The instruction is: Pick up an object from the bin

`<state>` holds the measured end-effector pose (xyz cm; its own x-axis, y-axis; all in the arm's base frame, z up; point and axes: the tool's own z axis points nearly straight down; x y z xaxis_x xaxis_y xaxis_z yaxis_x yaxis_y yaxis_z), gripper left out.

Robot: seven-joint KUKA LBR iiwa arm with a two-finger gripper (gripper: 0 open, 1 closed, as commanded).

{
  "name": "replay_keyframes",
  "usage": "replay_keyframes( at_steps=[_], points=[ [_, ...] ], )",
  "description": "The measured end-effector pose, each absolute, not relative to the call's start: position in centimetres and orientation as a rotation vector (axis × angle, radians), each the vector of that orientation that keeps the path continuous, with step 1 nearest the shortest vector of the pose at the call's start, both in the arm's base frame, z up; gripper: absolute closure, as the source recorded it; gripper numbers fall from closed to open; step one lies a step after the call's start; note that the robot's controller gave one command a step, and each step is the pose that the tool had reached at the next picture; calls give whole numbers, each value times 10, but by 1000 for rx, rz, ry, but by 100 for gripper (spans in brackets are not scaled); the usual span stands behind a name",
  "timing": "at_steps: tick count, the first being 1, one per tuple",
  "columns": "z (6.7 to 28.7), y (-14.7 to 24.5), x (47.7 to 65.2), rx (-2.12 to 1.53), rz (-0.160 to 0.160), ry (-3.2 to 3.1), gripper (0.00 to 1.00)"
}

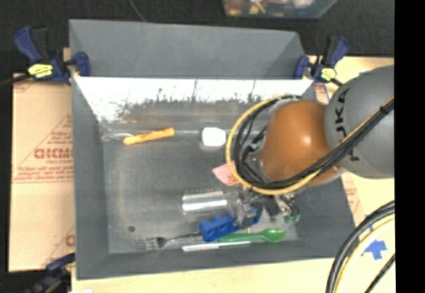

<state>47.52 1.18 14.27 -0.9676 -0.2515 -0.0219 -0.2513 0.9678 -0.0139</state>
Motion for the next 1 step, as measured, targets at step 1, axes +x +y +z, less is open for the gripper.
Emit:
replay_keyframes(
  at_steps=[1],
  points=[
    [172,11,476,-393,-18,3090,100]
  ],
)
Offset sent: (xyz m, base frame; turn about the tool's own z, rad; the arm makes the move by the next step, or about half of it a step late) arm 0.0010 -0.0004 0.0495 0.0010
